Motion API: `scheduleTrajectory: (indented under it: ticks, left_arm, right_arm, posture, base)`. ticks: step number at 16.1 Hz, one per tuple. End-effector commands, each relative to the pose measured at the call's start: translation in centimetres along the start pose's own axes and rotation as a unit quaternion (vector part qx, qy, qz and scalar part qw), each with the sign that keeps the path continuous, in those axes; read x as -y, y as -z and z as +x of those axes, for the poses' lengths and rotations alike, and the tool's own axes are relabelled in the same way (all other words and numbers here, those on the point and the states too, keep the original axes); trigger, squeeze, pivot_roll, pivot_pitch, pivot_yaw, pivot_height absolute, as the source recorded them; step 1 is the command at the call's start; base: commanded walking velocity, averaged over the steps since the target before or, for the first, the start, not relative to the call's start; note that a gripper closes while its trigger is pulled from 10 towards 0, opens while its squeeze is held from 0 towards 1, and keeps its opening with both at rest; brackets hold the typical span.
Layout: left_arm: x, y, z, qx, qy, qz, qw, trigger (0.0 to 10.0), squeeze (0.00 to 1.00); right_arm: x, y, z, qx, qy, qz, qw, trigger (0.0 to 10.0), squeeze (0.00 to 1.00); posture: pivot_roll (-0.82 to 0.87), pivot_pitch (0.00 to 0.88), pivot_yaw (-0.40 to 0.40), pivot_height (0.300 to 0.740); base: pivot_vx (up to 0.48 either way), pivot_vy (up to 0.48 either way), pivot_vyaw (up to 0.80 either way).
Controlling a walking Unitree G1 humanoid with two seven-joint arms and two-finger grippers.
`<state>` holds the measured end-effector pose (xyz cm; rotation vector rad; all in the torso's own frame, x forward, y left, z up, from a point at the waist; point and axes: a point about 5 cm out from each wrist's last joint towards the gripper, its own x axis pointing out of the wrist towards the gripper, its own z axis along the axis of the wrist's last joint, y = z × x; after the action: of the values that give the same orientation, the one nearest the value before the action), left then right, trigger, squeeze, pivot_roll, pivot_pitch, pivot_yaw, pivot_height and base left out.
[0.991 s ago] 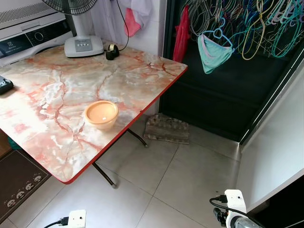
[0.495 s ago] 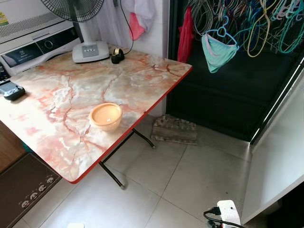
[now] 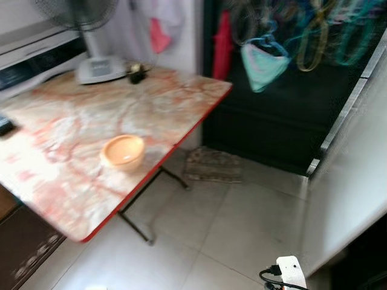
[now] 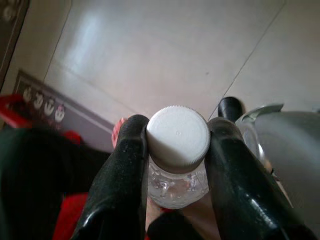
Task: Restocking fridge
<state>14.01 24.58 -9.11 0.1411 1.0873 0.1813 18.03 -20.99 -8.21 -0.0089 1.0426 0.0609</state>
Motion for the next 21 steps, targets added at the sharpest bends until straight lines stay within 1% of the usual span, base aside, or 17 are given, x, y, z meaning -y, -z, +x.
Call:
scheduleTrajectory:
  ticks: [1,4,5,6,7,13,16,21]
  left_arm:
    - [-0.03,-0.12,0.01,0.003,0.001,-0.004,1.0,10.0,0.0]
    - [-0.04,-0.12,0.01,0.003,0.001,-0.003,1.0,10.0,0.0]
    - [-0.08,-0.18,0.01,0.004,0.001,0.018,1.0,10.0,0.0]
    - [-0.1,-0.18,0.01,0.002,0.001,0.023,1.0,10.0,0.0]
    - [-0.11,-0.13,0.01,0.001,0.002,0.016,1.0,10.0,0.0]
    - [-0.17,-0.03,-0.01,-0.001,0.004,0.028,1.0,10.0,0.0]
    - [0.09,-0.13,0.02,-0.001,0.005,0.032,0.999,10.0,0.0]
    - [0.17,-0.22,0.04,0.0,0.005,0.031,1.0,10.0,0.0]
  right_arm:
    - [0.0,0.16,-0.01,-0.006,-0.001,-0.002,1.0,10.0,0.0]
    - [-0.03,0.18,0.0,-0.008,-0.001,-0.002,1.0,10.0,0.0]
    - [-0.05,0.16,0.01,-0.009,-0.001,-0.001,1.0,10.0,0.0]
    - [-0.07,0.15,0.02,-0.009,0.0,0.001,1.0,10.0,0.0]
    - [-0.09,0.16,0.02,-0.009,0.0,0.0,1.0,10.0,0.0]
    - [-0.19,0.28,0.03,-0.011,-0.002,0.004,1.0,10.0,0.0]
    - [-0.2,0.31,0.03,-0.012,-0.001,0.007,1.0,10.0,0.0]
    - [-0.16,0.37,0.02,-0.011,0.001,0.013,1.0,10.0,0.0]
  posture:
    - [0.01,0.0,0.022,0.74]
    - [0.01,0.0,0.021,0.74]
    - [0.01,0.0,0.023,0.74]
    - [0.01,0.0,0.023,0.74]
    - [0.01,0.0,0.026,0.74]
    - [0.01,0.0,0.032,0.74]
    - [0.0,0.0,0.036,0.74]
    - [-0.02,0.0,0.048,0.74]
  base:
    - [0.0,0.0,-0.79]
    - [0.0,0.0,-0.78]
    - [0.0,-0.27,-0.78]
    - [0.0,-0.469,-0.78]
    - [0.0,0.0,-0.78]
    - [0.0,0.0,-0.78]
    - [0.0,0.0,-0.78]
    - [0.0,0.0,-0.78]
